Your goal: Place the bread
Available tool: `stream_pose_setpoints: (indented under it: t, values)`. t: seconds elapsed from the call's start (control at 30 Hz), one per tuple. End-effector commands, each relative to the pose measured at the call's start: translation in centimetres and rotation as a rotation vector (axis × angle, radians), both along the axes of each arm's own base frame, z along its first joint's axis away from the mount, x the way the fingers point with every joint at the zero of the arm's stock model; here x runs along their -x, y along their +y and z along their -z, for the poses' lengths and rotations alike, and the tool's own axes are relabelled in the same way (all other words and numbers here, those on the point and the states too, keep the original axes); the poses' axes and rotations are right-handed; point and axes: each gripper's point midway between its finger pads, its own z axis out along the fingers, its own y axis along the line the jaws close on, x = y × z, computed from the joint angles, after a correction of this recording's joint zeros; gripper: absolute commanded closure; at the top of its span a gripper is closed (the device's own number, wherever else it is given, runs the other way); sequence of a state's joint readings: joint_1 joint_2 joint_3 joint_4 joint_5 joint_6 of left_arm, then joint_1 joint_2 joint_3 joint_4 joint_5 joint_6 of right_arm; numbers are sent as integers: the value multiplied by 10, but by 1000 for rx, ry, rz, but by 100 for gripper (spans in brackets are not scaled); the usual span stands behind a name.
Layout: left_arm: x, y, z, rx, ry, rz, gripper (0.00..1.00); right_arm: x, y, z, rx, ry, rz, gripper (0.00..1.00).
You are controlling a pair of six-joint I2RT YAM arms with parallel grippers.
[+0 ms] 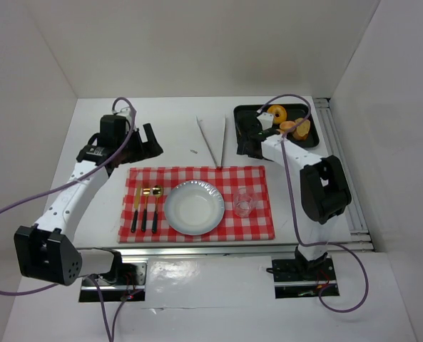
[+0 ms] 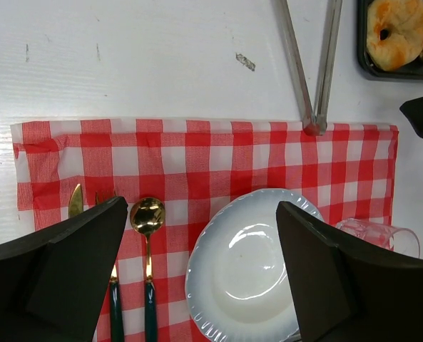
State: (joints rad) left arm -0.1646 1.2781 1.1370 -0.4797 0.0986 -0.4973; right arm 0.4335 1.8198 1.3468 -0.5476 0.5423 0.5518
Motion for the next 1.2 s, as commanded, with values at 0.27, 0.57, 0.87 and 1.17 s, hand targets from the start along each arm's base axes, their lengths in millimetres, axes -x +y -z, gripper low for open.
stream_pose_setpoints:
  t: [0.27,0.57,0.87,1.17]
  values:
    - [-4,-12,0,38,56,34,1,-9,75,-37,-63,-129,-201,0]
    - [-4,-5,-8,12,45,1,1,-36,157,-16,-154,-137,-447,0]
    - [0,-3,-5,-7,59,15,1,-68,180,33,-142,-68,-477,0]
    - [-2,0,-1,-28,64,6,1,-105,178,56,-59,-98,-467,0]
